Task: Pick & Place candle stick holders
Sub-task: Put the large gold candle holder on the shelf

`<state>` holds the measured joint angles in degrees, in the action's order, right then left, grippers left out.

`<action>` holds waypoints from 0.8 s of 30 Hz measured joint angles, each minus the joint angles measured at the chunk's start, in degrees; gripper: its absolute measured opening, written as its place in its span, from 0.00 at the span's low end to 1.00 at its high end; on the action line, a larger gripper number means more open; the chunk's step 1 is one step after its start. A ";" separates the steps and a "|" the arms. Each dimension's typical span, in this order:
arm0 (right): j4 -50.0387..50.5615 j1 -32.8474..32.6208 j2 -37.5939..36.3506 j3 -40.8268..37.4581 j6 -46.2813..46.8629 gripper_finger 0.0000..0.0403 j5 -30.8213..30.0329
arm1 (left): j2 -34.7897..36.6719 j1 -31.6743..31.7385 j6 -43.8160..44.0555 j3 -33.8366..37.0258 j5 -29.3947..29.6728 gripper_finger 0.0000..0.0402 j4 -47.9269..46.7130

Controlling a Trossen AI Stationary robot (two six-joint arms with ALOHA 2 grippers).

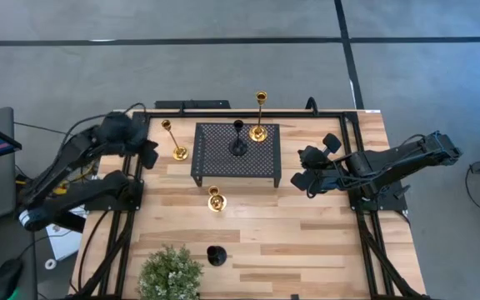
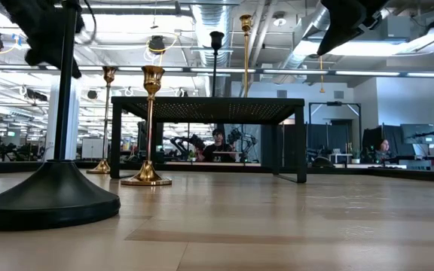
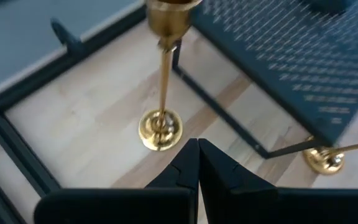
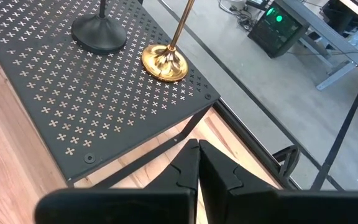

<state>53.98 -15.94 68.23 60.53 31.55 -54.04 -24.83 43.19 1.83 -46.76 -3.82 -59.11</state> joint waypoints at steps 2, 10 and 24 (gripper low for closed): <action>-0.12 0.00 0.00 0.00 0.00 0.00 0.00 | 3.56 -0.37 1.08 0.00 -0.12 0.01 -0.02; -0.88 0.00 0.00 0.00 0.00 0.00 -0.01 | 17.58 -0.58 4.85 3.62 -0.05 0.01 -0.03; -1.51 -0.04 0.00 0.00 1.99 0.00 -0.02 | 22.93 -0.53 7.50 6.71 -1.78 0.01 -0.07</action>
<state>52.48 -15.99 68.23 60.53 33.54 -54.06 -1.91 42.65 9.32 -40.05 -5.60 -59.18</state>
